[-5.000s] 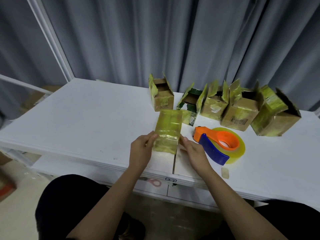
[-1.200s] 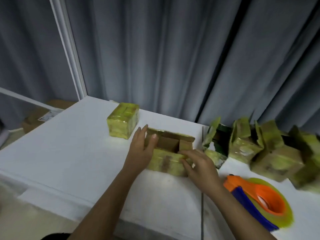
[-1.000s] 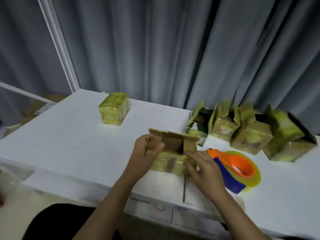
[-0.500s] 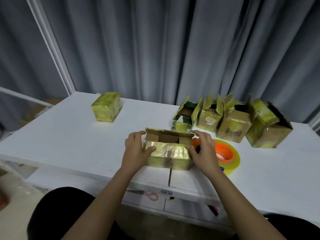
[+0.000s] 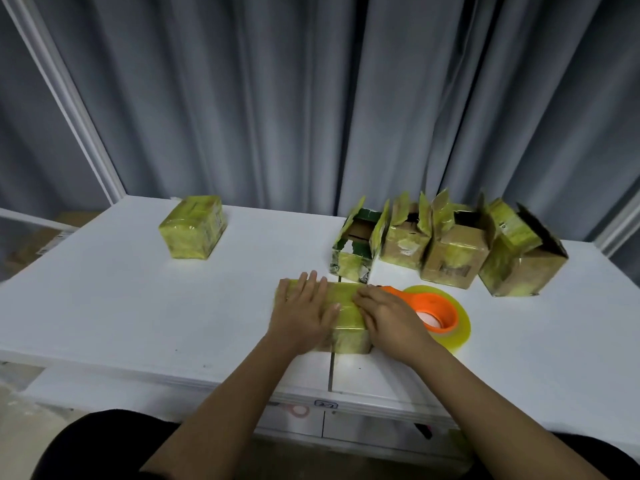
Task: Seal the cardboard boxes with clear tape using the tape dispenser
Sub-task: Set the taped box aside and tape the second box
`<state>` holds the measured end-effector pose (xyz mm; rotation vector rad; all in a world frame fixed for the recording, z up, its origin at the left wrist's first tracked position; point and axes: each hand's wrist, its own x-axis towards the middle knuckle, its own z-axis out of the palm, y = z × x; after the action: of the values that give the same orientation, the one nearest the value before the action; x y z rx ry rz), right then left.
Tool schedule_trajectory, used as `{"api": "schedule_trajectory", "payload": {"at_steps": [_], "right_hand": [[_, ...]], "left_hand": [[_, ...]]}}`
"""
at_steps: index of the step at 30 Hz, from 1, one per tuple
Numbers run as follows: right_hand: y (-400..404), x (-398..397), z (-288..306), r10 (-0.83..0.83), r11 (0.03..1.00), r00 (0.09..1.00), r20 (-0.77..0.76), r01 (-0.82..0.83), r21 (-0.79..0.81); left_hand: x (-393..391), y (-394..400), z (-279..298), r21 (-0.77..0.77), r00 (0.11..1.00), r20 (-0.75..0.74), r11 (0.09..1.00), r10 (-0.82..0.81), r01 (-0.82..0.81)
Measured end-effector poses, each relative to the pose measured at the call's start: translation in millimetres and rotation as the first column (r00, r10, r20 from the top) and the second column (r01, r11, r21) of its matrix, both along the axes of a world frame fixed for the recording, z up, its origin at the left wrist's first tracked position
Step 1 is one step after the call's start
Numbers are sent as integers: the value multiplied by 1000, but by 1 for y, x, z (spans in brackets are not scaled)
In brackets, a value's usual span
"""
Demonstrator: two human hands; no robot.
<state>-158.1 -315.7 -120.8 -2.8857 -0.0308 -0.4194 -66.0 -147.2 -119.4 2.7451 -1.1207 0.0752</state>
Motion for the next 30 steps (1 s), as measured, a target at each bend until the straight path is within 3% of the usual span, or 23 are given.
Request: {"api": "schedule_trajectory", "payload": {"at_steps": [2,4,5,8,12,15,20,26,30], "right_hand": [[1,-3,5,-10,976,997,-71,25,214],[-2,-9,13,-48,858,988,-148,117,500],[-7,-13,15,-113,812,985,-132,168,559],[-26,-30,18,-313,841,928,-201,369,396],[-34,-36,7,-391,887,821,-415,457,70],[-30,-29,6,-463,847,780,-420,529,49],[-35,-28,8,-411,785,779,-473,566,251],[-38,-23,8,-395,860,695,-601,510,25],[-38,-17,8,-409,854,724,-556,519,47]], "left_hand": [[-1,-2,-9,38,1000,17,999,21,-22],[2,-1,-9,56,1000,-10,998,18,-18],[2,0,-7,72,1000,-29,997,8,-6],[4,1,-4,119,999,-35,993,-13,18],[3,0,-5,142,1000,-17,990,-12,15],[3,1,-4,124,999,-31,992,-21,25],[1,2,-1,151,999,-8,988,-33,34],[-2,2,2,137,998,-62,990,-26,34],[-5,1,4,134,997,-82,991,-10,21]]}}
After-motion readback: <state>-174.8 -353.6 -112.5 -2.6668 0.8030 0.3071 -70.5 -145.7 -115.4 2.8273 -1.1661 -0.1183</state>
